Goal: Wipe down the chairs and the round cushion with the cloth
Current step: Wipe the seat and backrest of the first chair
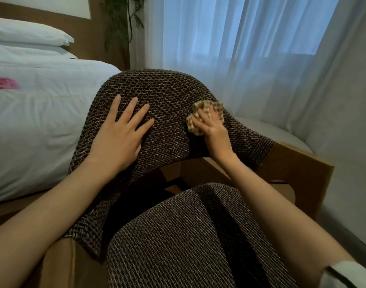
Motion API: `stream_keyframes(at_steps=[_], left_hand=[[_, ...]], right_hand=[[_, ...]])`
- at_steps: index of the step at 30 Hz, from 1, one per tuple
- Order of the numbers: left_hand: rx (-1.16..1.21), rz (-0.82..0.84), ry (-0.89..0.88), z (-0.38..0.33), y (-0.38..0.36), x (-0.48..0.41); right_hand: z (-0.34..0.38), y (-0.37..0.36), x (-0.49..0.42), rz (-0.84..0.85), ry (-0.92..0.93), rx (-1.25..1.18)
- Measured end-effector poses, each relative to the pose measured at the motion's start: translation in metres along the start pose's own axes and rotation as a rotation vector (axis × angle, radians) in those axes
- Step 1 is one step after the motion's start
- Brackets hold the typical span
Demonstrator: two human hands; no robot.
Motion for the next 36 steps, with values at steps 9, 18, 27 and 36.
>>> stream_keyframes(at_steps=[9,18,27,36], left_hand=[[0.09,0.015,-0.021,-0.005,0.003,0.0],[0.113,0.009,-0.005,-0.004,0.003,-0.001],[0.115,0.009,-0.007,-0.004,0.002,-0.001],[0.089,0.007,-0.015,-0.004,0.001,-0.002]], right_hand=[[0.013,-0.013,0.068,0.375,0.099,0.026],[-0.008,0.021,-0.032,0.031,-0.153,-0.022],[-0.021,-0.022,0.082,0.337,-0.004,0.269],[0.018,0.023,0.053,0.243,0.375,0.296]])
Point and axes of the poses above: each hand's wrist, its own x-axis away from the middle knuckle, its own y-axis out of the back of the hand, z = x × y, the point moved 10 cm from there along -x, towards the middle knuckle, and after that the axes turned 10 degrees about -z, right-handed, at the moved point
